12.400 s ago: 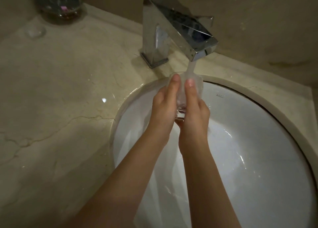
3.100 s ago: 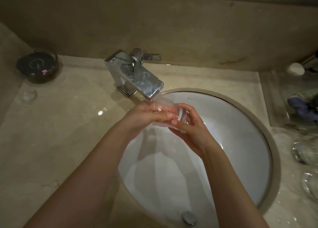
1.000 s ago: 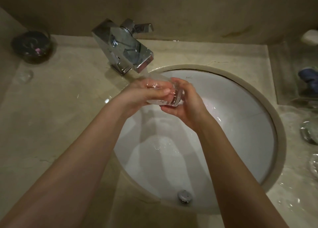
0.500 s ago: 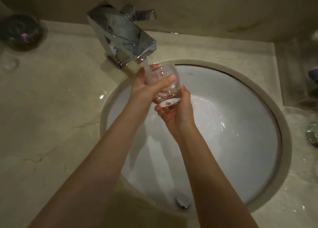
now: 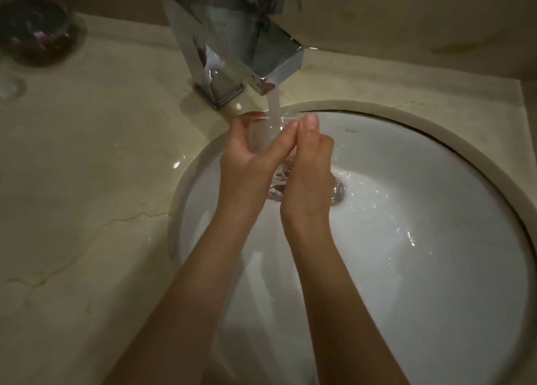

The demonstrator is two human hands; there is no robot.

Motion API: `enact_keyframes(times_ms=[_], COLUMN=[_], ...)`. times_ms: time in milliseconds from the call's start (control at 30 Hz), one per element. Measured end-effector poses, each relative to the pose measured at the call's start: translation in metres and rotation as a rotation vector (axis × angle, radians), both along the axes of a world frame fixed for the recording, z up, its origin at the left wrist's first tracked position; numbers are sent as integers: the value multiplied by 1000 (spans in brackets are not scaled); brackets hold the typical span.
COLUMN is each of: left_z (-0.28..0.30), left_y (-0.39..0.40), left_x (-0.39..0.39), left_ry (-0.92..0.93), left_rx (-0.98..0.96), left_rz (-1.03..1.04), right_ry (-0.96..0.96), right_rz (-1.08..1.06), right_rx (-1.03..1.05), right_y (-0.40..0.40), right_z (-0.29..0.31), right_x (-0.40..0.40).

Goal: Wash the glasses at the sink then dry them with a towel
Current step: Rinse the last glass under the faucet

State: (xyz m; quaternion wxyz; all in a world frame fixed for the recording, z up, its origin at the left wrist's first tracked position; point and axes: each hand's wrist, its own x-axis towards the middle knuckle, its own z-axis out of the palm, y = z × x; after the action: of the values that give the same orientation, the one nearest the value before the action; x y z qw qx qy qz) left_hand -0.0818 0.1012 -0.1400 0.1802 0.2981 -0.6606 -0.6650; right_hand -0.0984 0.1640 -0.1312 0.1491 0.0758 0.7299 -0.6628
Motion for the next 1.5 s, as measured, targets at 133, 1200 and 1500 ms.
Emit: enact_keyframes(times_ms=[133,1200,1500], left_z=[-6,0,-9], left_y=[10,10,2], left_x=[-1,1,-2], left_ry=[37,48,25], left_rx=[110,291,361], left_rz=[43,119,136], right_ry=[71,-263,-272], right_rz=[65,97,143], right_rx=[62,-392,-377], right_y=[-1,-2,-5], right_z=[-3,-11,-17], right_x=[-5,-16,-13])
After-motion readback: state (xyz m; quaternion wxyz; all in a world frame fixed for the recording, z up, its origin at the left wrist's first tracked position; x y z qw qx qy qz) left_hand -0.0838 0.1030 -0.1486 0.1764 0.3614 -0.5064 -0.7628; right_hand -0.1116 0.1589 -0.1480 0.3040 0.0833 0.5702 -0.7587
